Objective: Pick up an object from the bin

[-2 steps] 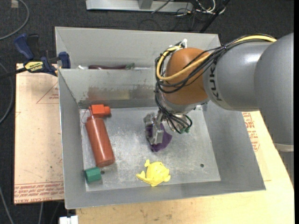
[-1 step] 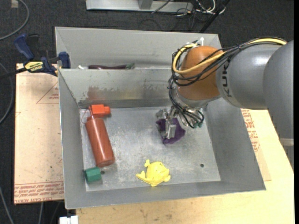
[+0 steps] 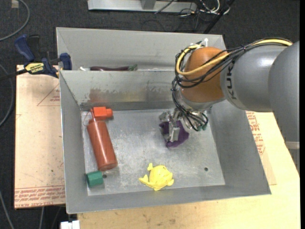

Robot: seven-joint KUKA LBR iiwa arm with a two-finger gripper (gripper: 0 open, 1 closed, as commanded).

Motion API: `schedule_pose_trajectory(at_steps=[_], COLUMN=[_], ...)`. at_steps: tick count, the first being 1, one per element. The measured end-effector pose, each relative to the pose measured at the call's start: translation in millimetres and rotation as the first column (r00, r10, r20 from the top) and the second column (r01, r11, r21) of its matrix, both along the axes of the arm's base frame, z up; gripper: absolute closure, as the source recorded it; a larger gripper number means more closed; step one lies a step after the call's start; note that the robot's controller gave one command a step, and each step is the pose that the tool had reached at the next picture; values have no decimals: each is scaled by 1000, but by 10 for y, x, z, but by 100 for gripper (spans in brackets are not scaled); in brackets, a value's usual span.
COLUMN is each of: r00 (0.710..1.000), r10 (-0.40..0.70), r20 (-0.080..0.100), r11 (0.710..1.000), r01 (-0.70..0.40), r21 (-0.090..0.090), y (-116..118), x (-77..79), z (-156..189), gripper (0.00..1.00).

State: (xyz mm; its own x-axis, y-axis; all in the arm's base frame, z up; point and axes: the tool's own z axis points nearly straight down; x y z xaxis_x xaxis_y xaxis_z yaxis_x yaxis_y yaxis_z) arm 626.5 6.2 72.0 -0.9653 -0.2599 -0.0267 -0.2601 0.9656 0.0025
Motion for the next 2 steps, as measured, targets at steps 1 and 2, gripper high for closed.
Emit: schedule_pose_trajectory(at_steps=[1, 2], r00=[998, 998], r10=[-60, -60], r20=[9, 5], r11=[998, 998], r01=[60, 60], r21=[2, 3], y=[-258, -256], x=[36, 32], z=[2012, 1982], gripper=[100, 100])
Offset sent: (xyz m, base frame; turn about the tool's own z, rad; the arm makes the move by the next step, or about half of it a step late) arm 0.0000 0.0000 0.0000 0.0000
